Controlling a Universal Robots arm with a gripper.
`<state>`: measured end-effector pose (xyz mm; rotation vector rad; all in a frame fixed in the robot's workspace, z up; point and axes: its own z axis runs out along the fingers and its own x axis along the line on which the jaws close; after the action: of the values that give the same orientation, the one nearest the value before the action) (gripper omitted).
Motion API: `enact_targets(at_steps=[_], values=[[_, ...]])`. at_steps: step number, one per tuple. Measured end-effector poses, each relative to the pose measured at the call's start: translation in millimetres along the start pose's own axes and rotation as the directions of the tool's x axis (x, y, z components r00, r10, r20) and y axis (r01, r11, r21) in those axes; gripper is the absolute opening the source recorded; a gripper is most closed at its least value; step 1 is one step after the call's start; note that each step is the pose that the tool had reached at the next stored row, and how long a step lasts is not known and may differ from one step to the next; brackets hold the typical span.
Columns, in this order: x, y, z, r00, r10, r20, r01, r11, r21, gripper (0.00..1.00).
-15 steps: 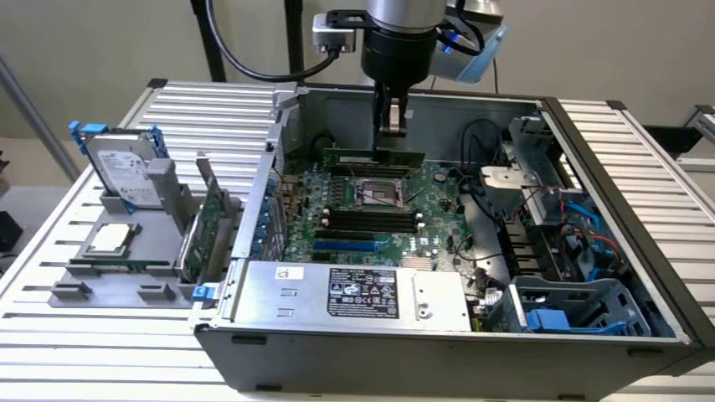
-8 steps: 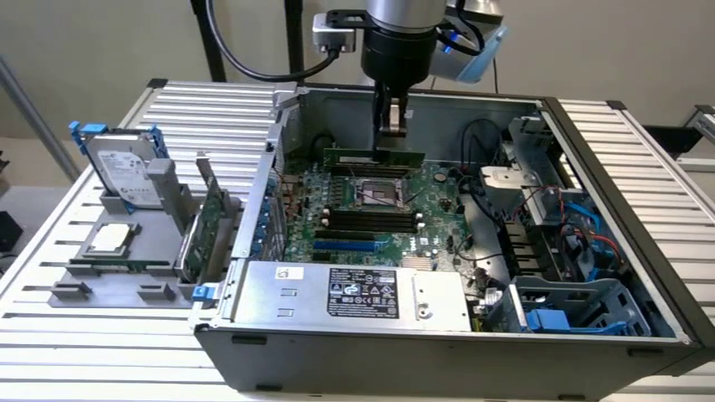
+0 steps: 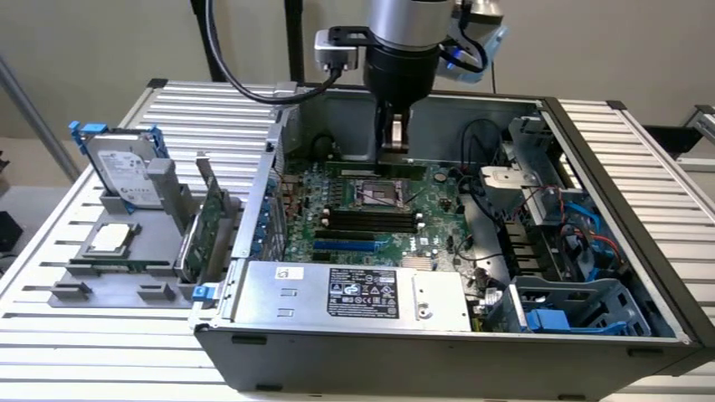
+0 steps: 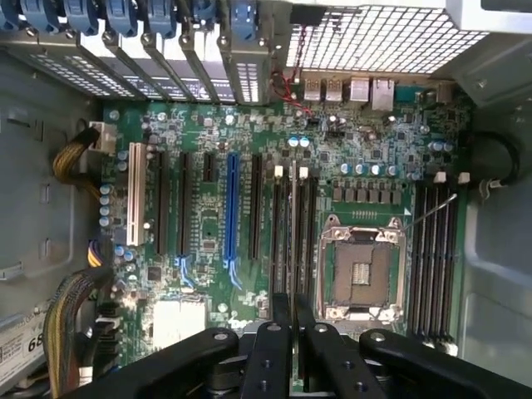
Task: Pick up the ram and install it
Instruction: 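Insert the ram into the slot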
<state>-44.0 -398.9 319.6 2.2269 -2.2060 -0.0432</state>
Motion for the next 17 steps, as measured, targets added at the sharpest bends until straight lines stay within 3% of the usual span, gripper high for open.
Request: enact_targets(at_steps=[17], values=[[-0.4, -5.7, 30.6, 0.9989, 0.048, 0.0010, -0.048, 0.9989, 0.0006, 0.00]])
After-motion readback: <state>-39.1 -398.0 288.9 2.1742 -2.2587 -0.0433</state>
